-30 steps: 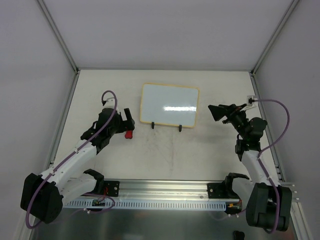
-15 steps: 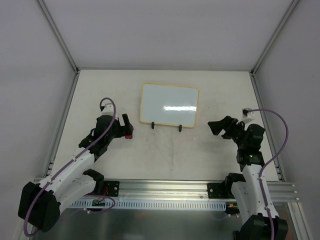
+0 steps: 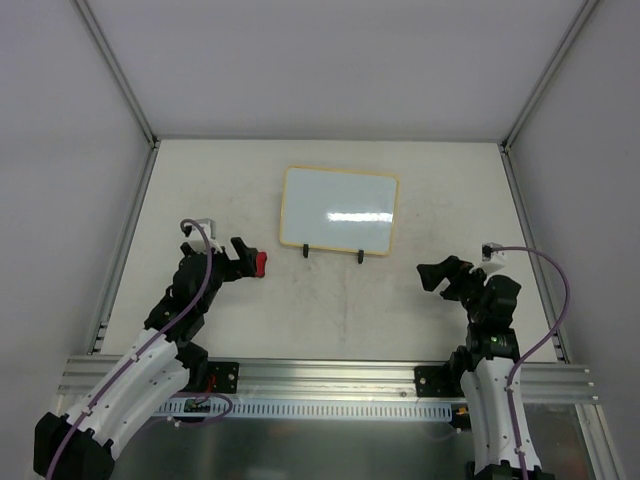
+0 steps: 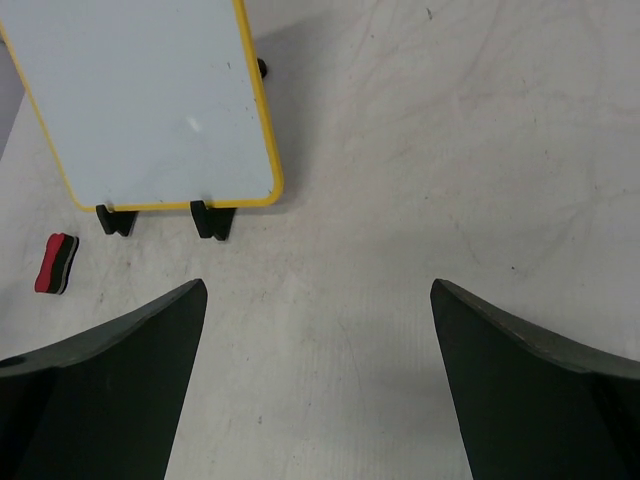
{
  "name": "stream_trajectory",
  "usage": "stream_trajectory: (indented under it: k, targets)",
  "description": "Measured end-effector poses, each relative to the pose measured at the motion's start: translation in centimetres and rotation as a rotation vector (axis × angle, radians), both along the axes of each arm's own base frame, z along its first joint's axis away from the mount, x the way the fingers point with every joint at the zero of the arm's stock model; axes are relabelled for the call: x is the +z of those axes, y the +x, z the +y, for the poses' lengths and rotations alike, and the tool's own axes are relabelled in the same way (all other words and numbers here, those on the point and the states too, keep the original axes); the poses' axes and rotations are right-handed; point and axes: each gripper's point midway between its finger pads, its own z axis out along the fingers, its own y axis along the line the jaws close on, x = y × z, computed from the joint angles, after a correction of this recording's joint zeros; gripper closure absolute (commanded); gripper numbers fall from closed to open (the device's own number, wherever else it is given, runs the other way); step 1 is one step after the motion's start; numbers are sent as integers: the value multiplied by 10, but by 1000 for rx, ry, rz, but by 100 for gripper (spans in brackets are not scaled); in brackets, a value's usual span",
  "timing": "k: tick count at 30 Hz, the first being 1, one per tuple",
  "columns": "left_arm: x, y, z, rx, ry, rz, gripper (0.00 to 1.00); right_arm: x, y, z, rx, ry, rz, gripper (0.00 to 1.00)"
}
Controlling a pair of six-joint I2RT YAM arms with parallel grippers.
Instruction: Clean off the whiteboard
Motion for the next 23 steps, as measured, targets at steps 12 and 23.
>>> stream_trajectory:
  k: [12, 23]
  targets:
    - [14, -10, 4, -14, -56, -186, 1, 3, 0, -3, -19, -8, -57, 1]
    - [11, -8, 2, -28, -43, -190, 1, 4, 3, -2, -19, -3, -70, 1]
